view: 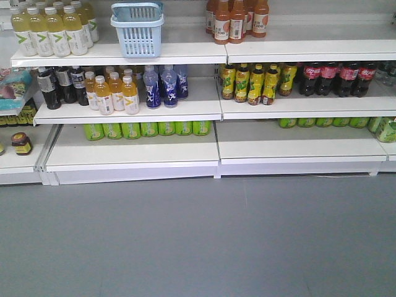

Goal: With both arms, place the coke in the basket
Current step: 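Drive the base toward the shelf holding the light-blue basket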

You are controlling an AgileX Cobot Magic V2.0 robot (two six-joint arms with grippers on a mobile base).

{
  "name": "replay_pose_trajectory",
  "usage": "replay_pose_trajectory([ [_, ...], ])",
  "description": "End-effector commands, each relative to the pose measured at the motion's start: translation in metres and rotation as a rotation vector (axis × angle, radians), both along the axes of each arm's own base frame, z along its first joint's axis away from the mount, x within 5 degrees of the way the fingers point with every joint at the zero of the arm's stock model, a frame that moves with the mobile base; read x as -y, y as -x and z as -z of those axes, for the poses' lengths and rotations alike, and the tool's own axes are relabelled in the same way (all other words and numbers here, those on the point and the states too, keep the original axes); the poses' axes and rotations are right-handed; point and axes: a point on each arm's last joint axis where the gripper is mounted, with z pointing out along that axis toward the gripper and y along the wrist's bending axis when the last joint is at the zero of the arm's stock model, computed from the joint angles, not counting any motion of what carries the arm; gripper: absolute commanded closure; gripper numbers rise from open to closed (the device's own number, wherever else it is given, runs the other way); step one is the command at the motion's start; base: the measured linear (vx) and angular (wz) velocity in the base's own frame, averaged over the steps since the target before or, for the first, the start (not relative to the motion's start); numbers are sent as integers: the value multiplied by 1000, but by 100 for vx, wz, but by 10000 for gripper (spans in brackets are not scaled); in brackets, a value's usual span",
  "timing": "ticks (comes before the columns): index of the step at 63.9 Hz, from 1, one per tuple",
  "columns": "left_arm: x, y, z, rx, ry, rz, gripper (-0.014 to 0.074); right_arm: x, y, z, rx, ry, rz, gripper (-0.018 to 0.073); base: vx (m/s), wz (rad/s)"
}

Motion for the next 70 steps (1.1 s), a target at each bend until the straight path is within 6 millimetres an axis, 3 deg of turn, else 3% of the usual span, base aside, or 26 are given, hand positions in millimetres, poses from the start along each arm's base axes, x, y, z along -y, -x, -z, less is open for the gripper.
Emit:
replay_pose_trajectory([
  [1, 1, 2, -19, 123, -2, 15, 603, 0, 0, -5, 81, 11, 2, 561, 3, 1],
  [70, 1, 2, -19, 123, -2, 15, 603, 0, 0, -5, 81, 11, 2, 561, 6, 4],
])
